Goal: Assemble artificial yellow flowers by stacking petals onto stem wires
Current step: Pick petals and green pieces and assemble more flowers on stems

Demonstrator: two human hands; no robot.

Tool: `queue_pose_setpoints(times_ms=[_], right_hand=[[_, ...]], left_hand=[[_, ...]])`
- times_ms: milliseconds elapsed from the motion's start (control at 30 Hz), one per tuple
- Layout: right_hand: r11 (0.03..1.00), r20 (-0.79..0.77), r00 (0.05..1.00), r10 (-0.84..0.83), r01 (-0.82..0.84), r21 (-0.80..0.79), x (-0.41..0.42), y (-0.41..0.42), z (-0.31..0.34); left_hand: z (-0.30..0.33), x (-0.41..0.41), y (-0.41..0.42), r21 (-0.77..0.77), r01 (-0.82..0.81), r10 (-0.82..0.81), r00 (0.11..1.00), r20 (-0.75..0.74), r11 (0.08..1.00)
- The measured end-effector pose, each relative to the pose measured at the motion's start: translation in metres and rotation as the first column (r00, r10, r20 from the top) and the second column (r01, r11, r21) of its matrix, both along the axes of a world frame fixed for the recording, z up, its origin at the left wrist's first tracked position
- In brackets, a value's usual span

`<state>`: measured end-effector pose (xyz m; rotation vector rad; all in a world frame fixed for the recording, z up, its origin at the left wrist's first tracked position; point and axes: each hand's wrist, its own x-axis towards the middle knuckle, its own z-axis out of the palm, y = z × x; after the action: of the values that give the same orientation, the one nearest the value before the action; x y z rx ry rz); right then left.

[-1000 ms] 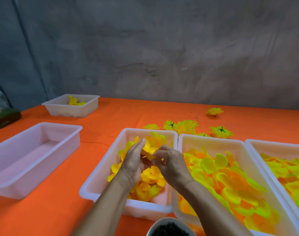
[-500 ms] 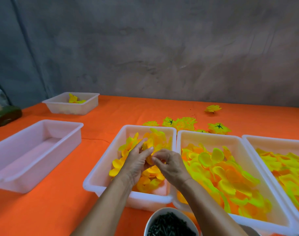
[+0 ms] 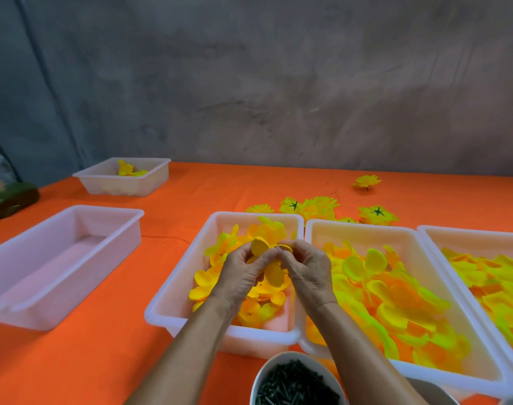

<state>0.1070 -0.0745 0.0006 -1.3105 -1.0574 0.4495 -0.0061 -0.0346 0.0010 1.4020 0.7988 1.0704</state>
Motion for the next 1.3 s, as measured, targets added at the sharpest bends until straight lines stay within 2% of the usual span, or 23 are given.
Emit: queue_pose_setpoints(times_ms=[100, 167, 267, 367, 500, 633, 700, 767, 900, 967, 1033, 1100, 1167, 1233, 1300], right_hand=[[0.999, -0.035, 0.999, 0.004, -0.006, -0.043, 0.0, -0.002, 0.005], [0.991, -0.068, 0.994, 0.088, -0.094, -0.091, 0.005, -0.003, 0.01], [0.962, -0.254, 0.946, 0.2, -0.238, -0.131, 0.012, -0.007, 0.015], [0.971, -0.301, 0.942, 0.148, -0.196, -0.138, 0.012, -0.009, 0.015], [0.975, -0.321, 0.942, 0.101, -0.157, -0.156, 0.01, -0.009, 0.016], [0.977, -0.461, 0.884, 0.08, -0.16, -0.139, 0.005, -0.009, 0.018], [0.975, -0.485, 0.868, 0.105, -0.185, -0.121, -0.001, -0.012, 0.021], [0.974, -0.431, 0.895, 0.115, -0.186, -0.126, -0.005, -0.017, 0.024], [0.94, -0.326, 0.929, 0.175, -0.256, -0.225, -0.006, -0.024, 0.031], [0.931, -0.382, 0.911, 0.158, -0.266, -0.248, -0.005, -0.025, 0.033], [0.934, -0.485, 0.866, 0.119, -0.263, -0.241, -0.002, -0.025, 0.036], [0.936, -0.524, 0.846, 0.097, -0.257, -0.242, 0.002, -0.026, 0.037], [0.939, -0.521, 0.85, 0.08, -0.239, -0.246, 0.004, -0.028, 0.036], [0.948, -0.486, 0.873, 0.045, -0.192, -0.255, 0.004, -0.028, 0.035], [0.954, -0.401, 0.916, 0.021, -0.139, -0.267, 0.003, -0.028, 0.034]], left_hand=[[0.001, -0.001, 0.002, -0.028, 0.01, -0.008, 0.998, 0.056, 1.0], [0.003, -0.004, 0.002, -0.106, 0.06, -0.051, 0.995, 0.084, 0.993], [0.005, -0.007, 0.0, -0.138, 0.087, -0.081, 0.996, 0.044, 0.987], [0.005, -0.005, -0.004, -0.106, 0.103, -0.102, 0.995, 0.015, 0.989], [0.007, -0.007, -0.004, -0.138, 0.171, -0.16, 0.983, 0.086, 0.976], [0.007, -0.008, -0.004, -0.164, 0.255, -0.215, 0.949, 0.229, 0.953], [0.003, -0.006, -0.005, -0.136, 0.154, -0.13, 0.977, 0.171, 0.979], [0.0, -0.005, -0.008, -0.044, 0.043, -0.041, 0.997, 0.064, 0.998], [0.003, -0.009, -0.011, 0.101, -0.014, 0.019, 0.998, -0.052, 0.995], [0.004, -0.011, -0.009, 0.129, -0.022, 0.033, 0.996, -0.089, 0.991], [0.005, -0.014, -0.008, 0.094, -0.052, 0.058, 0.997, -0.055, 0.994], [0.004, -0.018, -0.007, 0.044, -0.109, 0.109, 0.994, -0.017, 0.993], [-0.001, -0.021, -0.002, 0.048, -0.241, 0.244, 0.968, -0.064, 0.969], [-0.005, -0.022, 0.001, 0.097, -0.392, 0.404, 0.892, -0.202, 0.915], [-0.007, -0.021, 0.003, 0.08, -0.412, 0.414, 0.851, -0.324, 0.908]])
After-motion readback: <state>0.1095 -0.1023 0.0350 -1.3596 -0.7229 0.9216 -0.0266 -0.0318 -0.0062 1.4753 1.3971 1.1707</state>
